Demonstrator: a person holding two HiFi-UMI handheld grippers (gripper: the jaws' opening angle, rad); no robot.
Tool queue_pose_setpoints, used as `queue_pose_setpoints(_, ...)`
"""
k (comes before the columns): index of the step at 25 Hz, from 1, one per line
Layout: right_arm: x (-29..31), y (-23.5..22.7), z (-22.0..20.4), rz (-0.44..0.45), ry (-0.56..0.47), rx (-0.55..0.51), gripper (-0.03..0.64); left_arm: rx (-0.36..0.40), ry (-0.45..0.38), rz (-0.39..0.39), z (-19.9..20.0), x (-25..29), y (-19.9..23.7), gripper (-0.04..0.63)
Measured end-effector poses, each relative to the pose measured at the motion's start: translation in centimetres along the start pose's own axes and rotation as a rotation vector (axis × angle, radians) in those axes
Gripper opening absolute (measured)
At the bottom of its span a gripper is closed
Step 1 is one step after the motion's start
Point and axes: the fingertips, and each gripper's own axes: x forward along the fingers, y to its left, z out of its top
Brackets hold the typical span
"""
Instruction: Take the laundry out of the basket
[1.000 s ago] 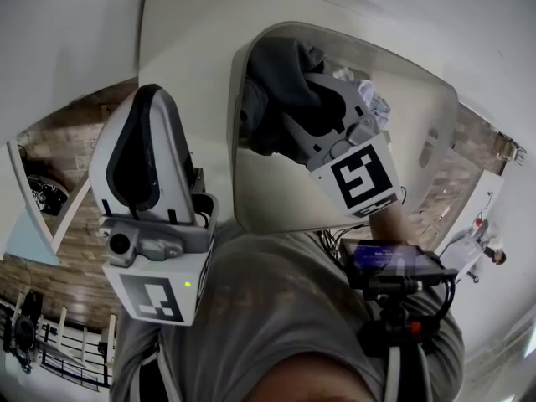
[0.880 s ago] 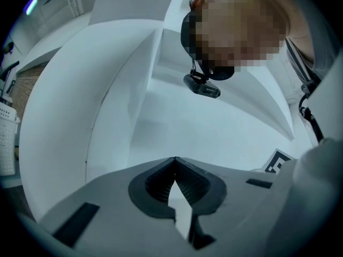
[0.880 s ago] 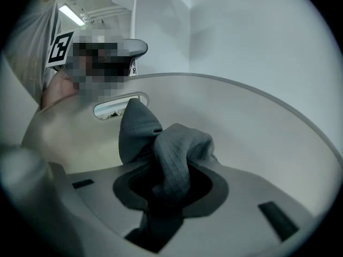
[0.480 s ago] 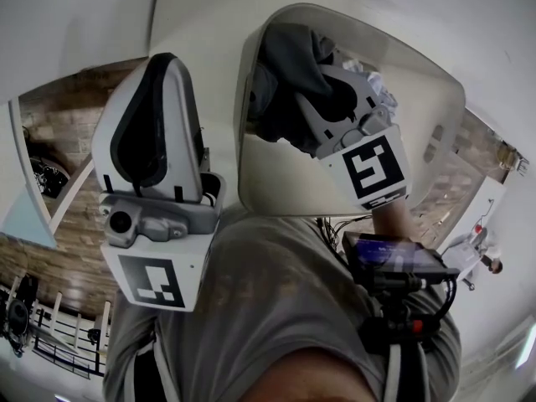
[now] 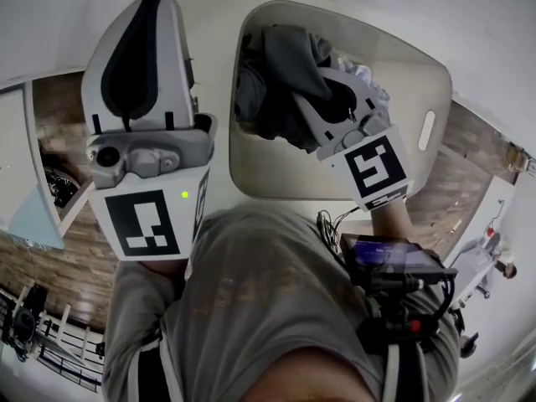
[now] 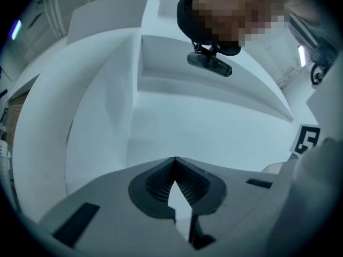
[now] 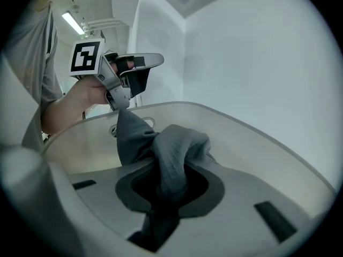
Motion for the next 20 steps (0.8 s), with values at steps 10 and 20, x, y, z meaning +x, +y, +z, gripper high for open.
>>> queue_pose_setpoints(10, -6.5, -0.5, 2.7, -0.076, -0.162, 0.036, 0.074, 0.023, -0.052, -0.050, 4.6, -0.8, -4.8, 0.008)
queue_pose_setpoints(20, -11.8, -2.3, 6.3, -0.205, -0.374, 0.087, 0.071, 0.062, -0.093, -0.112, 6.5, -2.5, -8.3, 0.008)
